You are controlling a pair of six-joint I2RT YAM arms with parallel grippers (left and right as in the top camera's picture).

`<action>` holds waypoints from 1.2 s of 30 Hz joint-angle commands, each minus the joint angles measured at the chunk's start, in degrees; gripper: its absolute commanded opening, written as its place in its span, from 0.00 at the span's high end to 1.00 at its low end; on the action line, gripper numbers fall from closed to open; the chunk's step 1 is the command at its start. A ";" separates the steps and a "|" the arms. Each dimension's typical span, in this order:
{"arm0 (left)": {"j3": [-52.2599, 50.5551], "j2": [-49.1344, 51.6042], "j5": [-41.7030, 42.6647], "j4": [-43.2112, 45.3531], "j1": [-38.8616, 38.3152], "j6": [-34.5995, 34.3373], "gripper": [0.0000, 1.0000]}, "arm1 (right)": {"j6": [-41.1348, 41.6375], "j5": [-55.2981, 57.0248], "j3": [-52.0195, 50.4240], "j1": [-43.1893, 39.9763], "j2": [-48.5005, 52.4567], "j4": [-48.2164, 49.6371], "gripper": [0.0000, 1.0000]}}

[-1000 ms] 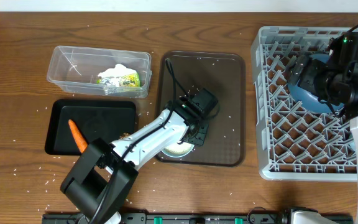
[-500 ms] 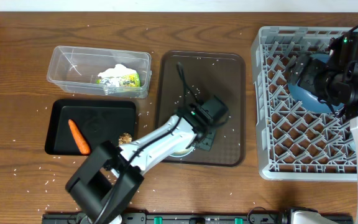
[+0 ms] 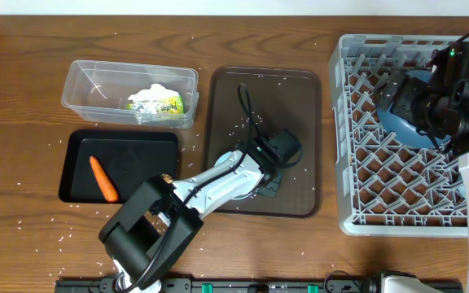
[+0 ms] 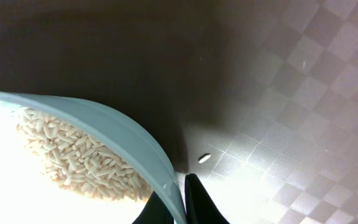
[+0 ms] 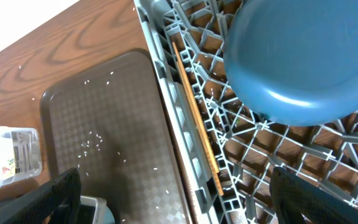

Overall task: Sort waste into correct bins and load items into the dishwasher rack
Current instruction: 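Lift the bowl and move it over the black tray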

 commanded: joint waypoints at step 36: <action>-2.86 -28.22 50.03 -21.90 65.64 21.44 0.94 | 0.61 0.00 0.24 -0.57 -0.04 -0.11 0.08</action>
